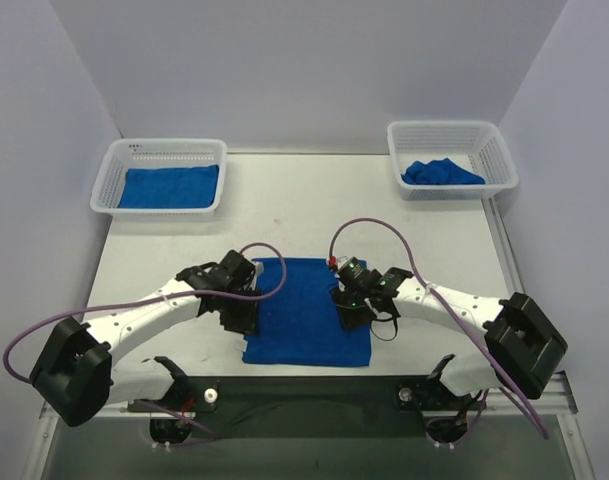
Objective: Fold and stack the towels
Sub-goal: Fold the towel
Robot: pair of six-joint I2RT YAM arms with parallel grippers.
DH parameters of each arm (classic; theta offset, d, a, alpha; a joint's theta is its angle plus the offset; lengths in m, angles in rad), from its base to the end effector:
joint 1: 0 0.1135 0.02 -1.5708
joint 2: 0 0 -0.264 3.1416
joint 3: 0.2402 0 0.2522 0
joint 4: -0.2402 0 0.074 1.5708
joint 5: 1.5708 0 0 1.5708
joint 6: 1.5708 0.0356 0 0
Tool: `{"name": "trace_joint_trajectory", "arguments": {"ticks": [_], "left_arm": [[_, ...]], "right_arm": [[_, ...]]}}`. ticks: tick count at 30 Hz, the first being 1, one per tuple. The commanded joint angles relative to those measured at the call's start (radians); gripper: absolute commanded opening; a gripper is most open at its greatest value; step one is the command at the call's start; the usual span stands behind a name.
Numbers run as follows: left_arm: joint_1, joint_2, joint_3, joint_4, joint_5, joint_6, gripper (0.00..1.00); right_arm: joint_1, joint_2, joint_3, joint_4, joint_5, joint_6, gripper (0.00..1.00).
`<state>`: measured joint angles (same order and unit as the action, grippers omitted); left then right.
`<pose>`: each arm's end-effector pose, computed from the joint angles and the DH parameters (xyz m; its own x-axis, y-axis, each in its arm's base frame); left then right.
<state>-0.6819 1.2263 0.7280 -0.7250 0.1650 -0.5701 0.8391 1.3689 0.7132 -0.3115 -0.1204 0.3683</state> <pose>0.1608 -0.1381 0.1950 -0.9735 0.1046 -0.2033 0.1660 0.9349 -0.3138 0.1704 0.1962 0.1803 -0.7955 -0.3509 -0.4939 -0.5336 0.7920 0.2966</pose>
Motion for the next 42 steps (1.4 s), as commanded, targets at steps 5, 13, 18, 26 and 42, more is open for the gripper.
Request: {"name": "trace_joint_trajectory", "arguments": {"ticks": [5,13,18,26,42], "left_arm": [[-0.044,0.070,-0.054,0.019,0.085,-0.039,0.36],[-0.030,0.203,-0.104,0.049,0.045,-0.047,0.30],[-0.022,0.153,-0.081,0.013,-0.007,-0.054,0.31],[-0.022,0.016,0.056,0.004,-0.018,-0.050,0.72],[0.312,0.378,0.416,0.160,-0.004,0.395,0.85]], "right_arm": [[-0.090,0.019,-0.035,0.034,-0.002,0.075,0.30],[-0.230,0.071,-0.054,0.055,0.002,0.087,0.30],[-0.305,0.055,-0.035,0.048,0.019,0.055,0.30],[-0.311,-0.045,0.051,0.012,-0.050,-0.008,0.35],[-0.554,0.280,0.330,0.032,-0.261,-0.252,0.56]]}}
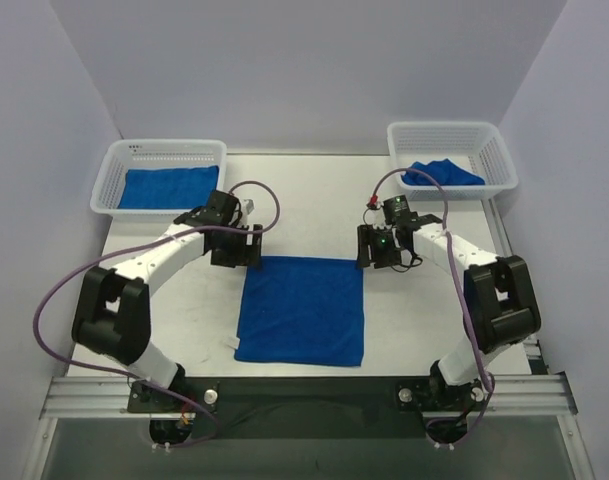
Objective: Fold and stack the towels
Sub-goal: Fold the towel
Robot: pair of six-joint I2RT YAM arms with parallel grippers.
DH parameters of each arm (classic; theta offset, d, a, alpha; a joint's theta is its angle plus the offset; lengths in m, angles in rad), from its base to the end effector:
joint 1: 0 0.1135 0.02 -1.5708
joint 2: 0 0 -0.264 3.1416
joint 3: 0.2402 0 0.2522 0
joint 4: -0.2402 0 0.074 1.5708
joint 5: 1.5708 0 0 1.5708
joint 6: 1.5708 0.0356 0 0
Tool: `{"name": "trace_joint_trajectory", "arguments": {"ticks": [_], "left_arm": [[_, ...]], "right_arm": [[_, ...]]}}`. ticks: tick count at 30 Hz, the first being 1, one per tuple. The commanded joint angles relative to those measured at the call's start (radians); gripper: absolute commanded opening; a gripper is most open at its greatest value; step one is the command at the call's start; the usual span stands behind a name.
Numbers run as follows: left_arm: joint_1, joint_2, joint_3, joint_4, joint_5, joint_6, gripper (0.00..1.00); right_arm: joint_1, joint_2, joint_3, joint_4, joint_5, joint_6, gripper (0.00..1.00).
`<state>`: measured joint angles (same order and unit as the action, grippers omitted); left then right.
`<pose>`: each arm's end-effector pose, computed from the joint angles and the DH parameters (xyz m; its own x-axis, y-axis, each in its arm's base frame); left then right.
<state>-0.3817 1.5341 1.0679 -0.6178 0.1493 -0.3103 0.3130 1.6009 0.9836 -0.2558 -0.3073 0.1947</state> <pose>0.2831 -0.1193 0.2243 -0.9132 0.0412 -0.4053 0.1618 0.9497 -0.2680 0.3123 0.1124 0.2018 -0.8079 -0.0676 -0.5855 -0.3283 0.8767 0.3517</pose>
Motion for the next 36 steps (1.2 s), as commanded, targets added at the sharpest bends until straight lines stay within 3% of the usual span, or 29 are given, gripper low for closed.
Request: {"name": "trace_joint_trajectory", "arguments": {"ticks": [1,2,3,11,22,26,36], "left_arm": [[0.013,0.095,0.093,0.059,0.007,0.148,0.85],[0.017,0.139,0.107,0.059,0.012,0.158,0.85],[0.027,0.158,0.119,0.058,0.015,0.169,0.85],[0.038,0.285,0.185,0.081,0.036,0.186,0.85],[0.038,0.382,0.221,0.098,0.039,0.183,0.81],[0.038,0.405,0.227,0.098,0.048,0.183,0.79],[0.040,0.416,0.202,0.089,0.094,0.195,0.66]], "right_arm": [[-0.031,0.065,0.069,-0.022,-0.090,-0.084,0.51],[-0.034,0.080,0.081,-0.023,-0.098,-0.089,0.40],[-0.034,0.108,0.099,-0.023,-0.107,-0.096,0.40],[-0.034,0.217,0.171,-0.030,-0.105,-0.109,0.44],[-0.022,0.324,0.248,-0.102,-0.134,-0.136,0.41],[-0.018,0.327,0.244,-0.115,-0.145,-0.138,0.27],[-0.018,0.310,0.221,-0.119,-0.141,-0.149,0.16]]}}
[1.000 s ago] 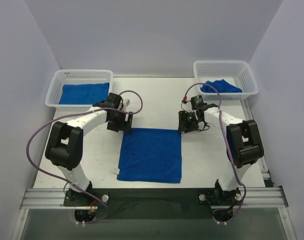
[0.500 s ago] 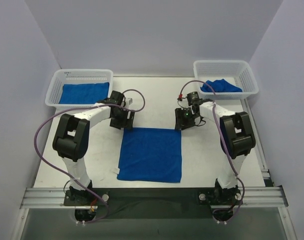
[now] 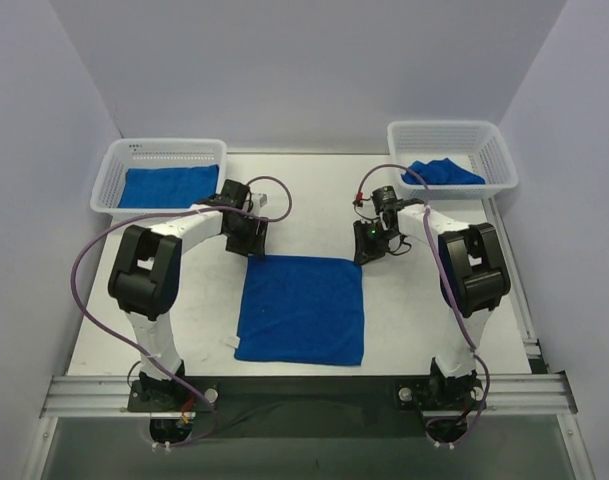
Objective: Fold and stack the towels
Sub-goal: Fold the towel
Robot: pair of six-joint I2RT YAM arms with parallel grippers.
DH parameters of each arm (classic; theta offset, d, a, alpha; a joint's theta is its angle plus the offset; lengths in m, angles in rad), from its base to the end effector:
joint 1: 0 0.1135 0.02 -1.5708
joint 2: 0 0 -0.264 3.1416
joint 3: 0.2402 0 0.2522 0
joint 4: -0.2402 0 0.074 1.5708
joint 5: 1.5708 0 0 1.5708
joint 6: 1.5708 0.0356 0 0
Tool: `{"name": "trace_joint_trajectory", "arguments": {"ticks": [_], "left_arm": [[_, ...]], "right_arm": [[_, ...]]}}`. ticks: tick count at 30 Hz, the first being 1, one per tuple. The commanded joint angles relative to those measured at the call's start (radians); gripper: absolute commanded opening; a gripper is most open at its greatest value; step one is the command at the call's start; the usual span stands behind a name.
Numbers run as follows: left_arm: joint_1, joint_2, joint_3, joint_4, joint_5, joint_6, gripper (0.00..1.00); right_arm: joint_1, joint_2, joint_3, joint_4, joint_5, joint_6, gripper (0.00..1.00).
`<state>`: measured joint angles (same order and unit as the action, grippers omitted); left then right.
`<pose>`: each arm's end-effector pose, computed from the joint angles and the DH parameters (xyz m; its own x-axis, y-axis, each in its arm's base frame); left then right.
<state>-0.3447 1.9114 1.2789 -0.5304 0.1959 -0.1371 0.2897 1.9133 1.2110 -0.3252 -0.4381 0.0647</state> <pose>0.3595 -0.1364 0.1659 -0.9111 0.1847 -0.3685 0.2823 0.9311 -0.2312 0.3688 0.1257 0.1588 -0.8489 -0.1919 -0.4924 -0.4148 0.8193 0.3958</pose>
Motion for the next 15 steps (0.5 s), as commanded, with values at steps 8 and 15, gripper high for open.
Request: {"name": "trace_joint_trajectory", "arguments": {"ticks": [8,15], "left_arm": [[0.021,0.063,-0.047,-0.028,0.088,0.019,0.56],[0.061,0.046,-0.092,-0.033,0.080,0.021,0.58]], "right_arm": [[0.003,-0.005,-0.007,-0.049,-0.004,-0.019,0.09],[0.006,-0.002,-0.008,-0.049,-0.005,-0.020,0.09]]}}
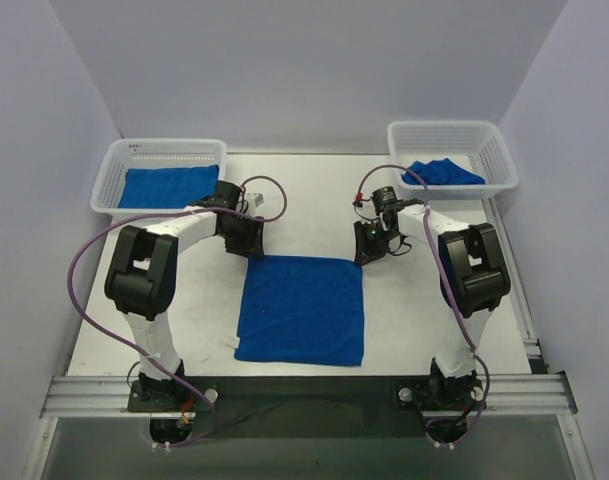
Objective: Fold and stack the towels
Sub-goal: Fold the towel
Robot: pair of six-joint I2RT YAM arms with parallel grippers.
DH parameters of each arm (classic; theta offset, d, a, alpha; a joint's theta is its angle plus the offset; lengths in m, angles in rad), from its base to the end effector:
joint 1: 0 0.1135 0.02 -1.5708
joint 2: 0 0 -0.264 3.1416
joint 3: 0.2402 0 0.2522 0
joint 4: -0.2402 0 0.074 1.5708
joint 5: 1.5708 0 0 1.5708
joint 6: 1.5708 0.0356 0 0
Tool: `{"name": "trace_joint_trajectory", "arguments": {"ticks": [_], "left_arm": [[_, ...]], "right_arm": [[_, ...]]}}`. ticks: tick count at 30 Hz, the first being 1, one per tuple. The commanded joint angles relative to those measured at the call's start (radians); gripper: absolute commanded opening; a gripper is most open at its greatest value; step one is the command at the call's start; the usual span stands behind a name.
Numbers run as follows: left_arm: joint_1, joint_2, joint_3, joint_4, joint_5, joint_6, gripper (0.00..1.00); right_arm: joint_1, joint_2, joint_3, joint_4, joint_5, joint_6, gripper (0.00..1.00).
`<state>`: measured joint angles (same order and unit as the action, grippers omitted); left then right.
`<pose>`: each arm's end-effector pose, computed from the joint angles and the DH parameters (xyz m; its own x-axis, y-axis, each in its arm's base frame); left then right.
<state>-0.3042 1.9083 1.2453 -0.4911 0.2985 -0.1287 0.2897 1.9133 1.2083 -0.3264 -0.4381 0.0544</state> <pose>0.3605 -0.1242 0.1603 -0.9165 0.1592 -0.3669 0.2846 0.9041 -0.3187 0.3682 0.1255 0.1580 -0.8465 -0.2009 -0.4931 -0.4221 0.8177 0.3914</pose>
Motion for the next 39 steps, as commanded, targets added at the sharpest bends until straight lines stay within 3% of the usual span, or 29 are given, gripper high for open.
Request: {"name": "trace_joint_trajectory", "arguments": {"ticks": [1,9,12,16,24,39], "left_arm": [[0.028,0.055,-0.055,-0.072,-0.018,0.012,0.58],[0.036,0.070,-0.064,-0.075,-0.016,0.012,0.58],[0.045,0.074,-0.061,-0.086,-0.032,0.012,0.54],[0.057,0.069,-0.064,-0.092,-0.032,0.014,0.32],[0.057,0.075,-0.053,-0.090,0.010,0.021,0.01],[0.060,0.075,0.229,-0.092,0.013,0.050,0.00]], "right_arm": [[0.006,-0.003,-0.006,-0.048,-0.004,-0.010,0.08],[0.009,-0.011,-0.018,-0.048,-0.004,-0.013,0.08],[0.009,-0.010,-0.016,-0.049,-0.004,-0.013,0.08],[0.009,-0.008,-0.006,-0.049,0.001,-0.014,0.04],[0.008,0.003,0.022,-0.049,0.006,-0.016,0.00],[-0.043,-0.005,0.240,-0.051,0.101,-0.079,0.00]]}}
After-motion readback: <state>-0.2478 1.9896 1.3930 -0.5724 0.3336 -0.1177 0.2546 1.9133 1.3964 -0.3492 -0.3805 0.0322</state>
